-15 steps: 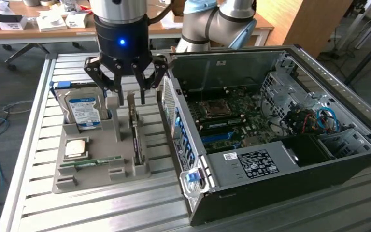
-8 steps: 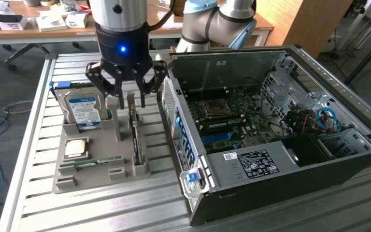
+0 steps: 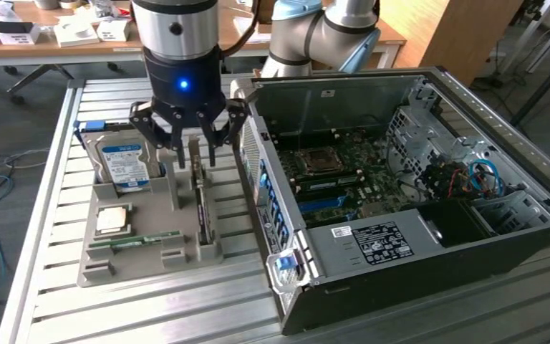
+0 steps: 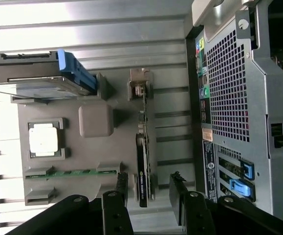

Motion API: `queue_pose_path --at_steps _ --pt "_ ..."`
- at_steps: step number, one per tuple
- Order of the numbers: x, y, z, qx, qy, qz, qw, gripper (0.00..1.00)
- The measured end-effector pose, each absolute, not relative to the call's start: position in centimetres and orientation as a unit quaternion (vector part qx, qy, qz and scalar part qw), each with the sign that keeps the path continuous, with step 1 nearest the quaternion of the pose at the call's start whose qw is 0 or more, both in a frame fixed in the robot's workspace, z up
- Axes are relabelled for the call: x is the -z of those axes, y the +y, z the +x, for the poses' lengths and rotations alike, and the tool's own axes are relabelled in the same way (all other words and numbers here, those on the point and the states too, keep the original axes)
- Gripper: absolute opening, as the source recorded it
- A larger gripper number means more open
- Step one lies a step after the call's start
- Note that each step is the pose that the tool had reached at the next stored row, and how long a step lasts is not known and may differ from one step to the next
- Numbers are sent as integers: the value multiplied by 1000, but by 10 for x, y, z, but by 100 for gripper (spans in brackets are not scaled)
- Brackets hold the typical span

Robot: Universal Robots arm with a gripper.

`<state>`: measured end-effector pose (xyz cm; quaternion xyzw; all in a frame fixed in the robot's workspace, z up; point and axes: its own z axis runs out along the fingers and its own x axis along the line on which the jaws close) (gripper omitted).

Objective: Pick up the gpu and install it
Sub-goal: 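Pick up the gpu and move the gpu toward the slot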

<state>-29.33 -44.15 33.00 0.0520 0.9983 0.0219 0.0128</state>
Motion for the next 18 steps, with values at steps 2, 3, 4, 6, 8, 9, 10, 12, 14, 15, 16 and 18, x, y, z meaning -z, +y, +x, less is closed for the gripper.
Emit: queue_pose_path --at_steps 2,3,4,6,8,9,10,12,14,15,16,18 --pt "-328 -441 -293 -22 998 52 13 47" --pt "-327 -441 -293 -22 998 52 13 47" --pt "-327 -441 -293 -22 998 52 13 47" --pt "-327 -441 -293 -22 998 52 13 47" --pt "-327 -441 -293 -22 998 52 13 47" --pt "-327 -441 -293 -22 998 52 13 47" --pt "-327 -441 -293 -22 998 52 13 47" --pt "-326 -441 -293 -22 998 52 13 47" --pt "-323 -441 -293 -22 998 52 13 47" --pt "-321 -441 -293 -22 998 52 13 47" --pt "-320 -441 -293 -22 998 52 13 47" --pt "-317 -441 -293 -22 998 52 13 47"
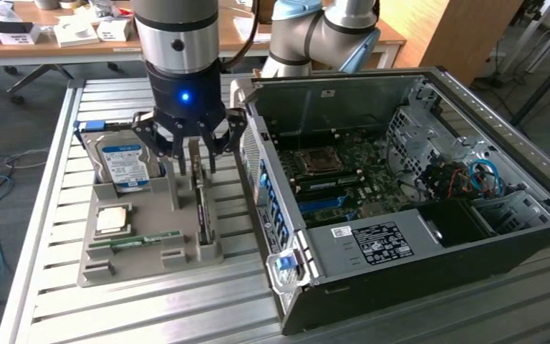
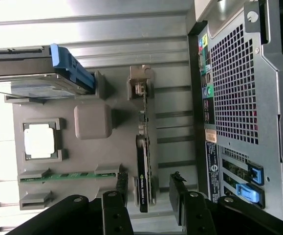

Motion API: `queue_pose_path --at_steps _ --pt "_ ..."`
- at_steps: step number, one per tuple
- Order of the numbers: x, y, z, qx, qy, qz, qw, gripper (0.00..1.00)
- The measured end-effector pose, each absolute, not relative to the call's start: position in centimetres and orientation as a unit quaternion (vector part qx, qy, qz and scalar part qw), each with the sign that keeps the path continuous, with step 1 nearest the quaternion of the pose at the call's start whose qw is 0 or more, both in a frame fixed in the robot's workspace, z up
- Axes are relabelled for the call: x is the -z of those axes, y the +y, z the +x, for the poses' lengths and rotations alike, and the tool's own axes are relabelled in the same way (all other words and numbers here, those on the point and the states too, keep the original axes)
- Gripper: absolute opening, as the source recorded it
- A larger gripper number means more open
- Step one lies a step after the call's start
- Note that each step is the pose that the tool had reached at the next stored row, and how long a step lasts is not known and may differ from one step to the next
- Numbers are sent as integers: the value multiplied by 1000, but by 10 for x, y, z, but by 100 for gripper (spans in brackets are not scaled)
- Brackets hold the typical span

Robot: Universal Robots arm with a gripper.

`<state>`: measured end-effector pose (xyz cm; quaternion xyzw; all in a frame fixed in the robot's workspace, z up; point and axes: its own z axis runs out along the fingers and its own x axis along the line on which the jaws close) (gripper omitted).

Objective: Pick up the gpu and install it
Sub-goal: 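Pick up the gpu and move the gpu toward the slot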

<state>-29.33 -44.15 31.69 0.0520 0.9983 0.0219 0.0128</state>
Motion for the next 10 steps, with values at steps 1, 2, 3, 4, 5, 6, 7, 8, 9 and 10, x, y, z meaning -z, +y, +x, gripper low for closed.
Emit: queue_pose_path --at_steps 1,2,3,4,5,6,7,8,9,10 --pt "-316 -441 -293 -22 998 52 13 47" --pt "-314 -441 -293 -22 998 52 13 47" --pt "-312 -441 -293 -22 998 52 13 47" --pt "-310 -441 -293 -22 998 52 13 47" --pt "-309 -441 -293 -22 998 52 13 47" --pt "-307 -441 -293 -22 998 52 13 47" --pt "-306 -441 -293 -22 998 52 13 47" --pt "-305 -441 -293 -22 998 52 13 47" --pt "-305 -441 -293 -22 998 52 13 47" --pt "-305 -441 -293 -22 998 52 13 47"
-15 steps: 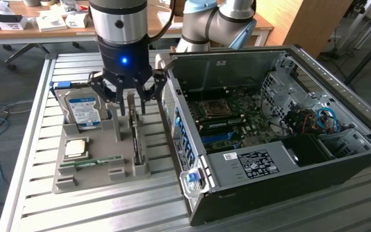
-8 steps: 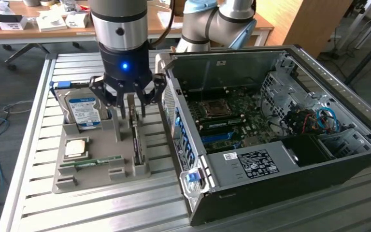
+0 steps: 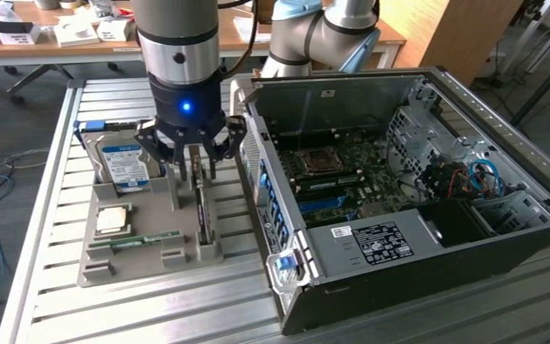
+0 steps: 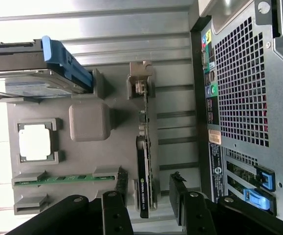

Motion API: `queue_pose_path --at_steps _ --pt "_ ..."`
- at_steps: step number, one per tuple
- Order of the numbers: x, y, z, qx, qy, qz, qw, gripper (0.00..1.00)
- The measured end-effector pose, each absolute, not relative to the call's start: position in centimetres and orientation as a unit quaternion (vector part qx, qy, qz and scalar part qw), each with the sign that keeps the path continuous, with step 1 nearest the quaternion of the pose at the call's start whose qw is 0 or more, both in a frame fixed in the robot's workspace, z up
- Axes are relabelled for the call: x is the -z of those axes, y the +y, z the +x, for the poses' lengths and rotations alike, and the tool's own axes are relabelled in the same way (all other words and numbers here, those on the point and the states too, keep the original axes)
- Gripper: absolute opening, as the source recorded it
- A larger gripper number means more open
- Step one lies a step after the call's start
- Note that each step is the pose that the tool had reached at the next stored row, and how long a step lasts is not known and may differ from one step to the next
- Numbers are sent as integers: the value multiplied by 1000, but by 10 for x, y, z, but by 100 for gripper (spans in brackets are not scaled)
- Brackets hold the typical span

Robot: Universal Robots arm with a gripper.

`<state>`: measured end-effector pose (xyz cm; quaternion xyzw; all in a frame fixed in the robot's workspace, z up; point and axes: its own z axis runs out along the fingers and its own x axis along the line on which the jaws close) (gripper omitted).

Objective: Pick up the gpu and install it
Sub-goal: 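Pick up the gpu and move the gpu toward the slot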

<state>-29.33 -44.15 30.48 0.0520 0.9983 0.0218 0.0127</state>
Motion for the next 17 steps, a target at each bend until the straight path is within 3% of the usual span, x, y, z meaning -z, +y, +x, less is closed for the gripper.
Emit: queue_pose_path --at_steps 17 --pt "-292 -441 -290 -22 998 52 13 47"
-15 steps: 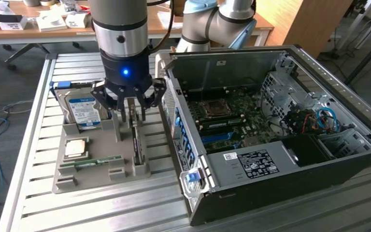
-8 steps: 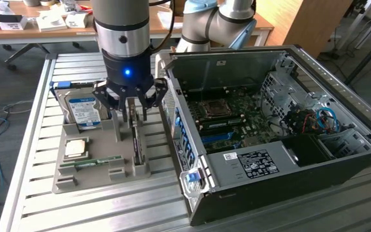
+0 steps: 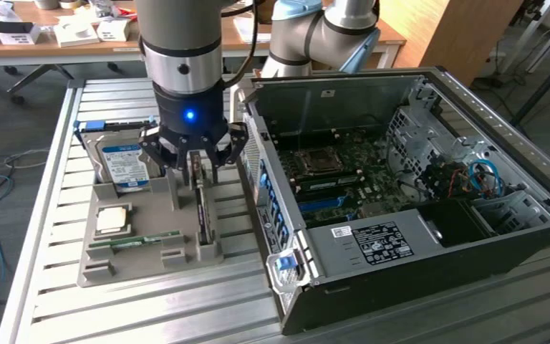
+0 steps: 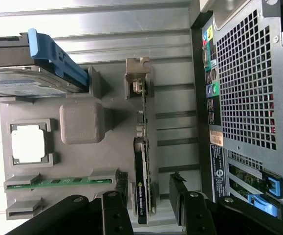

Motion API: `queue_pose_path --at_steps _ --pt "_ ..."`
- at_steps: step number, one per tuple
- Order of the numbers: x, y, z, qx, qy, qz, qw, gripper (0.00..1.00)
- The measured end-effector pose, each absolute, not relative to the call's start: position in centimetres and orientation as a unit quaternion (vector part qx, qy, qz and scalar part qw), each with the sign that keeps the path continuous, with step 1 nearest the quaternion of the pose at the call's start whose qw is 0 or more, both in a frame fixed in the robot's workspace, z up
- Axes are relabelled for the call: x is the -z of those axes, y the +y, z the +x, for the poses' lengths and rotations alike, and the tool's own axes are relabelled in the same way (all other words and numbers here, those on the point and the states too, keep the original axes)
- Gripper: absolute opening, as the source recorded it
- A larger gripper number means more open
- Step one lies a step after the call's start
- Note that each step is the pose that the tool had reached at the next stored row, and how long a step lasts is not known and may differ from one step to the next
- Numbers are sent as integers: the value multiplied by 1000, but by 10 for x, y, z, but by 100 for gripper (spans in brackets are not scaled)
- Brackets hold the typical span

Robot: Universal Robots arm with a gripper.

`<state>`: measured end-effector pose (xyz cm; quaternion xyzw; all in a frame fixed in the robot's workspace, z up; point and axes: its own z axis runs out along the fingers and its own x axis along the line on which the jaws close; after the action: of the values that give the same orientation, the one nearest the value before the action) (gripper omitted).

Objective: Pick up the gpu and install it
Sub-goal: 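Pick up the gpu and move the gpu toward the slot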

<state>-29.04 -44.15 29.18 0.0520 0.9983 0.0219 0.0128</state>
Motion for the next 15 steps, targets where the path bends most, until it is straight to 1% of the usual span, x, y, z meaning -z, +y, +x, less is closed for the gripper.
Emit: queue_pose_path --at_steps 15 --pt "-285 -441 -290 -22 998 52 13 47"
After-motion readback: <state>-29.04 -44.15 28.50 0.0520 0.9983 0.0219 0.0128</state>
